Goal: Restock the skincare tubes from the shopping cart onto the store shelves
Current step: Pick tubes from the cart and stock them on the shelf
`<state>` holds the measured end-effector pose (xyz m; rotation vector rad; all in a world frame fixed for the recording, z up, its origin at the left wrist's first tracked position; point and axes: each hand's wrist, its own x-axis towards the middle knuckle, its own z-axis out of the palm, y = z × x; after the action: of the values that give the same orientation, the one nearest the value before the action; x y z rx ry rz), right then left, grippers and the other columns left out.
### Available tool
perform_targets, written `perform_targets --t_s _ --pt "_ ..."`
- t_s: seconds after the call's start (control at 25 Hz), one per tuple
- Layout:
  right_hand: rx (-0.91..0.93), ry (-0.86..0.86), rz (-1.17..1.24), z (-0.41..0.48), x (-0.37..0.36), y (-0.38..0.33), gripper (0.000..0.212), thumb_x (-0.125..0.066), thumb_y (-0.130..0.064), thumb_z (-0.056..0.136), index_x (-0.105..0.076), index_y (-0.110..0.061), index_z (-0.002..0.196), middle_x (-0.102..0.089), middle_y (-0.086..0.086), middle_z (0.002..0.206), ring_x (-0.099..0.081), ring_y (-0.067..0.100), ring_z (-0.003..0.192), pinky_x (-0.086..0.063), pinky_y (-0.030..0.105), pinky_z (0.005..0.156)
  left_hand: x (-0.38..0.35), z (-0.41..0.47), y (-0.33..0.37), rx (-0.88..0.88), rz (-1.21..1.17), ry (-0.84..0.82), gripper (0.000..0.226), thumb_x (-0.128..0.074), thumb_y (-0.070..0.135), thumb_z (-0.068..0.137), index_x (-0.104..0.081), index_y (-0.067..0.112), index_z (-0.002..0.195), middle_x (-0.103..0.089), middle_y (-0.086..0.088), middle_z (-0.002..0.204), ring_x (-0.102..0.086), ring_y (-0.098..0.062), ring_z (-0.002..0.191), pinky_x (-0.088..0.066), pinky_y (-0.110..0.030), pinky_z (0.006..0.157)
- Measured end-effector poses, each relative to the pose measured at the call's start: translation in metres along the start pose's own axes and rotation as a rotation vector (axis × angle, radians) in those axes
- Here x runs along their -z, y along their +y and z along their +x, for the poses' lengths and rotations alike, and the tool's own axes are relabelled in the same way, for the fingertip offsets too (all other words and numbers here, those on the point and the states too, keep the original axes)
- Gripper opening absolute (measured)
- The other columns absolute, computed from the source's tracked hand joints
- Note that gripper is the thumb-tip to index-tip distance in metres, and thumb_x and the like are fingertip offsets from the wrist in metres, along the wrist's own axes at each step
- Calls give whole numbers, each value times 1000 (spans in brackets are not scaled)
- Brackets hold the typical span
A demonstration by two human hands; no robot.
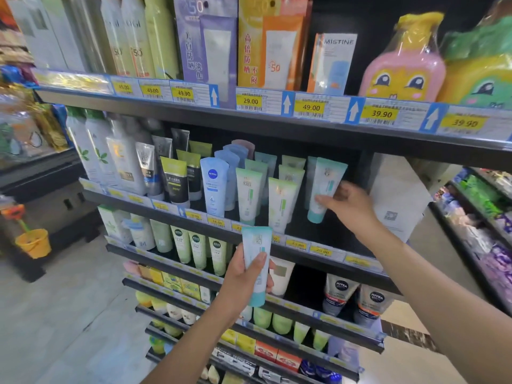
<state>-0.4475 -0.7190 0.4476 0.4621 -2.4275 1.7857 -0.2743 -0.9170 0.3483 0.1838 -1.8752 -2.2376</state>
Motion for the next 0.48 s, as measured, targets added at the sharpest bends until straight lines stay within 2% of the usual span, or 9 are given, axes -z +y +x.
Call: perform_targets --t_s 0.08,0.2,0.48 --pt "-7 -22 -53 10 -4 12 36 -82 -18 85 -65 -22 117 -70 -9 113 -66 2 99 -51 21 83 0 5 -1 5 -1 11 18 -53 21 107 -52 12 122 -68 -13 88 -62 -23 62 -58 -36 61" --pt "-3 -49 -97 14 -10 27 43 -81 -18 85 -65 -17 125 -70 -1 124 -67 12 109 -53 33 95 1 9 -3 5 3 6 18 -52 22 107 -52 12 122 -68 -11 87 -62 -23 63 -58 -37 62" --pt "-5 -83 -176 15 -9 32 43 -81 -17 85 -63 -22 124 -70 -2 125 -67 13 111 -55 40 99 0 10 -8 13 32 6 21 -53 23 107 -52 11 123 -68 -10 89 -62 -25 65 -57 -41 65"
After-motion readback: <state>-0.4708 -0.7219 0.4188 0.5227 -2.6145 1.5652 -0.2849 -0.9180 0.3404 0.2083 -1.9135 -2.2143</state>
